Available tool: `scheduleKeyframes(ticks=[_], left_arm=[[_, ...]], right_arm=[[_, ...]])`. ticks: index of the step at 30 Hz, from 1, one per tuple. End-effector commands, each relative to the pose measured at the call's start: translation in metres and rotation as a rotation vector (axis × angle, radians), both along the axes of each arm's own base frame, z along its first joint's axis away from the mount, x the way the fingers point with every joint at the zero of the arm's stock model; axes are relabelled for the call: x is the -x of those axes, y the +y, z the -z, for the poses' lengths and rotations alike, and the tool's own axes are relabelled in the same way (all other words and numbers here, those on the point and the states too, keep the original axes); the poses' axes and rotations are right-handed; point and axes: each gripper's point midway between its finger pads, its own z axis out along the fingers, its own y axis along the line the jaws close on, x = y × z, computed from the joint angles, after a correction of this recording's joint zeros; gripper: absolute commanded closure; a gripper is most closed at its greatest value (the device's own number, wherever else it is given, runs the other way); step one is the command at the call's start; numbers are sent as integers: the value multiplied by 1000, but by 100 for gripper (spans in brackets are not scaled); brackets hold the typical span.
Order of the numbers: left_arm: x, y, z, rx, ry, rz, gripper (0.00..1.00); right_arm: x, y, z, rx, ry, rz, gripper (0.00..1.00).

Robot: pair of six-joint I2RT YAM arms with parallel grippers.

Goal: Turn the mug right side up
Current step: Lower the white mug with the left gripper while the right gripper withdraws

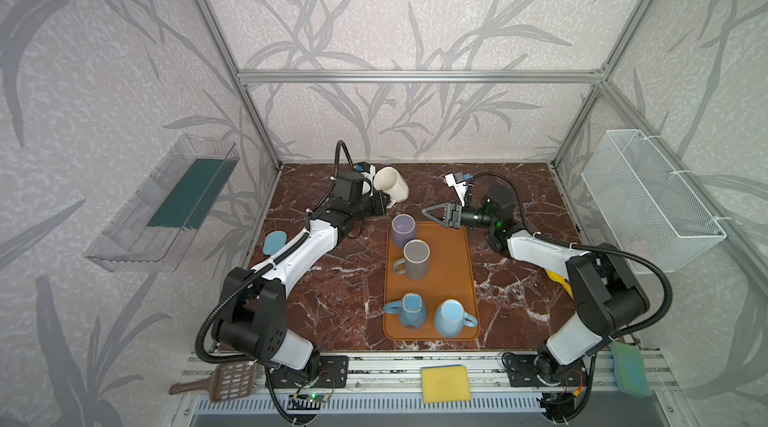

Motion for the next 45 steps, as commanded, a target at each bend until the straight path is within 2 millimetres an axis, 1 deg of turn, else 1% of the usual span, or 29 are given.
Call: scheduleKeyframes(ticks=[1,9,14,26,34,45], left_arm=[[-20,5,-37,-36,-129,-28,100],[-37,12,-13,-98,-95,-78,100],[-47,18,-2,-143,-84,-108,100],[-67,29,15,-205,-64,-149,100],[-75,36,25,-270,-43,-173,100],[-78,41,39,-335,-45,-174,100]], right_arm=[[5,-7,2,41,-16,11,60],[8,-15,11,85,-3,42,60],[10,-18,14,109,-29,49,60],[12,-21,17,131,-34,67,60],[12,-24,20,141,-35,78,60],[14,-25,23,155,-30,75,60]])
